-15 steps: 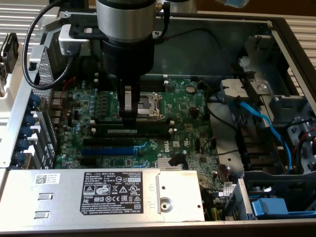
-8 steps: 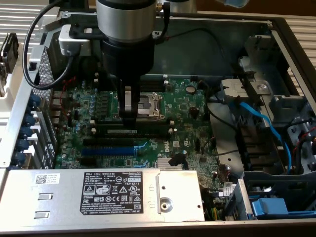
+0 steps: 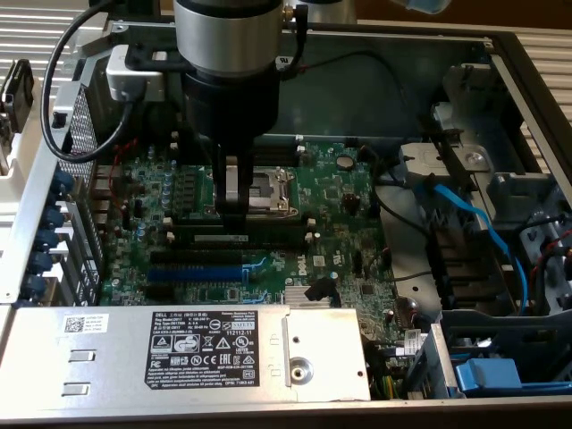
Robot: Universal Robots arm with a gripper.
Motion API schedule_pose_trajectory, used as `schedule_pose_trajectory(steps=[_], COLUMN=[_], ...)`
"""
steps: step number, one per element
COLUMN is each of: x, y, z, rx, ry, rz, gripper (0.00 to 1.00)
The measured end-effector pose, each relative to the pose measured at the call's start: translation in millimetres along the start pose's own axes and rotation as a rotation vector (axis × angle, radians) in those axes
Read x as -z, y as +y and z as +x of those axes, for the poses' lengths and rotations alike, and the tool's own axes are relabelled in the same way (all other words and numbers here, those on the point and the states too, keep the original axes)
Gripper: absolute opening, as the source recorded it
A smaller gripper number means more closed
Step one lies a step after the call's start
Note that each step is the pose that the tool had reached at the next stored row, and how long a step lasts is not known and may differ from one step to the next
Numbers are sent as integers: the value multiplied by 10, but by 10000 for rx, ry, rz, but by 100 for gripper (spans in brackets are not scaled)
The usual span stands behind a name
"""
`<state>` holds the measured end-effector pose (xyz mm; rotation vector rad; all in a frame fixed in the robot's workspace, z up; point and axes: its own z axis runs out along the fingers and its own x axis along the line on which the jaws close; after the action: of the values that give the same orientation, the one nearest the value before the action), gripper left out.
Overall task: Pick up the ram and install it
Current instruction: 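Press down the ram until it locks into place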
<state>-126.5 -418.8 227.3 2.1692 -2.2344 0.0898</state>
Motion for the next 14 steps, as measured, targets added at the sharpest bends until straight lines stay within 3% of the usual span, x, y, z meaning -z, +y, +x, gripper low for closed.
schedule_pose_trajectory(steps=[14], x=[28], y=[-1], z=[1], rx=[0], ry=[-3], rz=[3], gripper=[10])
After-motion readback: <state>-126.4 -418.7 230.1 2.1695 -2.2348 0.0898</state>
